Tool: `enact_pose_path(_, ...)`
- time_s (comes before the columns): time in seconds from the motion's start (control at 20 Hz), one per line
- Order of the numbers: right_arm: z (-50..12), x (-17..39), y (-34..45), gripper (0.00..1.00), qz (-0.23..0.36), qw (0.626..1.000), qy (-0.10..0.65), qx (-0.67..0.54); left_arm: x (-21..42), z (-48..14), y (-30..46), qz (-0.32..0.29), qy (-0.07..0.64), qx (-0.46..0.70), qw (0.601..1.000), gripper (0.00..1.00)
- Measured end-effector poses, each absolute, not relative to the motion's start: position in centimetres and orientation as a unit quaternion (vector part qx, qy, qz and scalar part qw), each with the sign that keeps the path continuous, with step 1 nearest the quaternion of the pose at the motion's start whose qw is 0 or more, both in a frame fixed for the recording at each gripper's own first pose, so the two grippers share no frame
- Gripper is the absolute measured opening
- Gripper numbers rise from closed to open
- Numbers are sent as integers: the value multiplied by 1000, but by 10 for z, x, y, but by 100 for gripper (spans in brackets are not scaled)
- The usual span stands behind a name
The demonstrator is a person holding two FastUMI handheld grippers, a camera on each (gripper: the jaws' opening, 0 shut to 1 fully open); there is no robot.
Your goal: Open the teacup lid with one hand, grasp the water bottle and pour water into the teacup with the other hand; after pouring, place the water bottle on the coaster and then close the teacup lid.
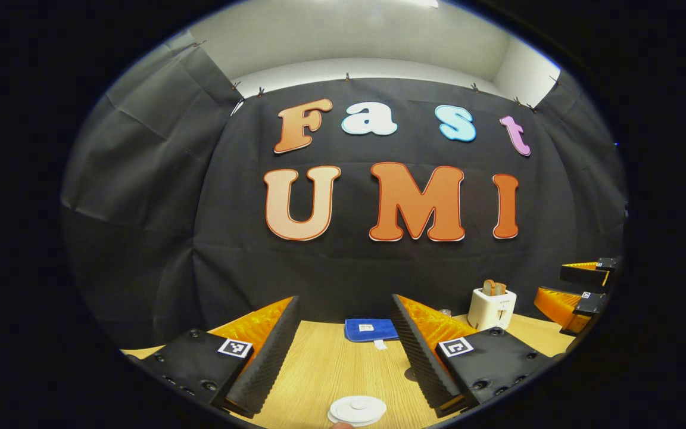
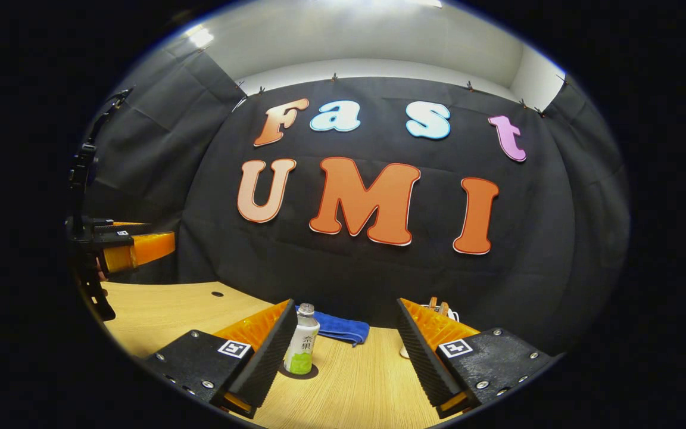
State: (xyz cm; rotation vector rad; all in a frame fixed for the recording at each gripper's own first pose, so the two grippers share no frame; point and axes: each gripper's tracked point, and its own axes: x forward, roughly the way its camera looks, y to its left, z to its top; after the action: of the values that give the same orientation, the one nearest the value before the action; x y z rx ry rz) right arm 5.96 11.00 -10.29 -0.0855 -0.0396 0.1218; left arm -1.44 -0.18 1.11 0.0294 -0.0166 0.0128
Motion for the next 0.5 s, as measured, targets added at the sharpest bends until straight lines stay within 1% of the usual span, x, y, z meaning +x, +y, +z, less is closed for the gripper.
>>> enact_pose_path(0.1,-104,60,111,99,62,997,-17,-40,-13,10,-6,3,-7,17,1000,95)
enact_pose_path(0.15,-105,60,110,96,61,997,-16,-41,-13,10,-7,1,-7,19,1000,95)
enact_pose_path(0.2,-105,60,109,99,60,997,-16,-42,-13,10,-9,0,-8,20,1000,95)
enact_pose_path(0.4,-106,61,110,99,64,997,-15,-37,-12,14,-13,-2,-15,24,1000,95)
enact_pose_path(0.45,-106,61,110,99,64,997,-15,-37,-12,14,-13,-3,-15,26,1000,98)
enact_pose_path(0.5,-106,61,109,99,63,997,-15,-36,-13,12,-14,-4,-14,28,999,95)
